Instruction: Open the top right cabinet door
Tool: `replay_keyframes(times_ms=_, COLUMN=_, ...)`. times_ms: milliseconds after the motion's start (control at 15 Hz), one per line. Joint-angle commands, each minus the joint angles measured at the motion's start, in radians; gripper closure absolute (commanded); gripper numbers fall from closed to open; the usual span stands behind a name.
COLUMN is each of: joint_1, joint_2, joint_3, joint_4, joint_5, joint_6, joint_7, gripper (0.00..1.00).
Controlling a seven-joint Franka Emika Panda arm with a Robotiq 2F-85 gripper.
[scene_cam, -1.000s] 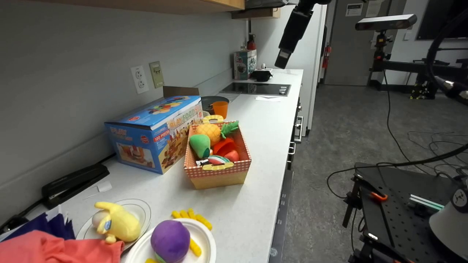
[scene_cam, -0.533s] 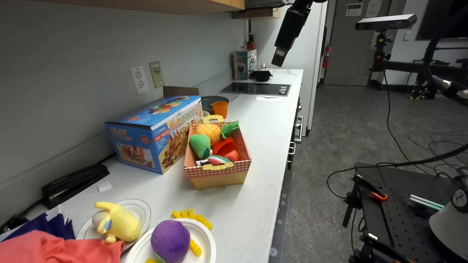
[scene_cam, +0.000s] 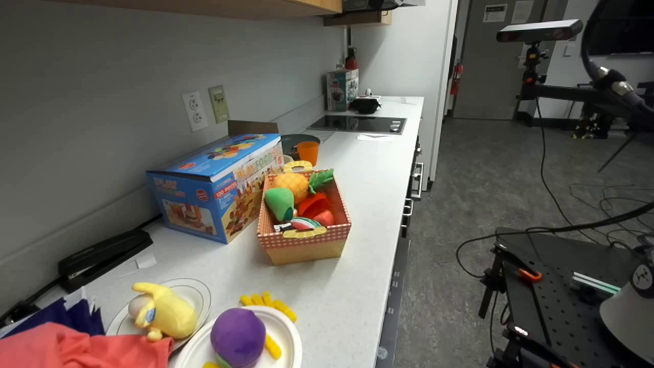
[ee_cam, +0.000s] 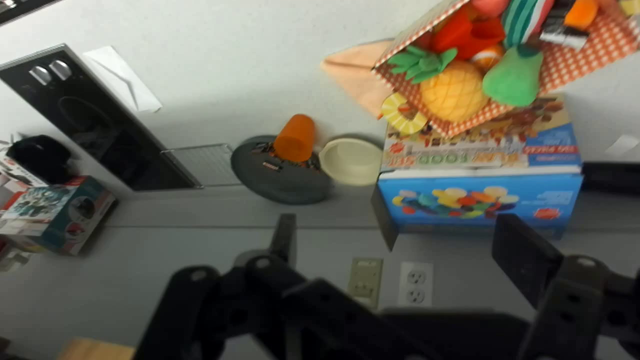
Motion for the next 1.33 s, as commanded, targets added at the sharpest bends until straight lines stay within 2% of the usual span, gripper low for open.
replay_keyframes(times_ms=0, joint_1=-0.079, joint_2=0.065, joint_3=-0.013, joint_4=0.124, joint_5=-0.070, joint_6=0.083, joint_7=0.080, gripper=0.00)
replay_keyframes(times_ms=200, joint_1=-0.141, joint_2=0.145, joint_3=-0.003, joint_4=0.202, joint_5=-0.118, joint_6=0.179, joint_7=0.170, gripper=0.00)
replay_keyframes(times_ms=267, joint_1=-0.101, joint_2=0.070, joint_3=-0.023, joint_4=0.134, joint_5=-0.084, joint_6=0.137, joint_7=0.108, gripper=0.00)
replay_keyframes(times_ms=533, joint_1=-0.115, joint_2=0.136, joint_3=-0.025, joint_4=0.180, joint_5=-0.098, joint_6=0.171, joint_7=0.146, gripper=0.00)
replay_keyframes(times_ms=867, joint_1=-0.105, joint_2=0.182, joint_3=-0.041, joint_4=0.221, joint_5=-0.079, joint_6=0.196, joint_7=0.126, gripper=0.00)
replay_keyframes(times_ms=1267, joint_1=-0.117, joint_2=0.302, joint_3=-0.060, joint_4=0.326, joint_5=-0.088, joint_6=0.315, joint_7=0.158, gripper=0.00)
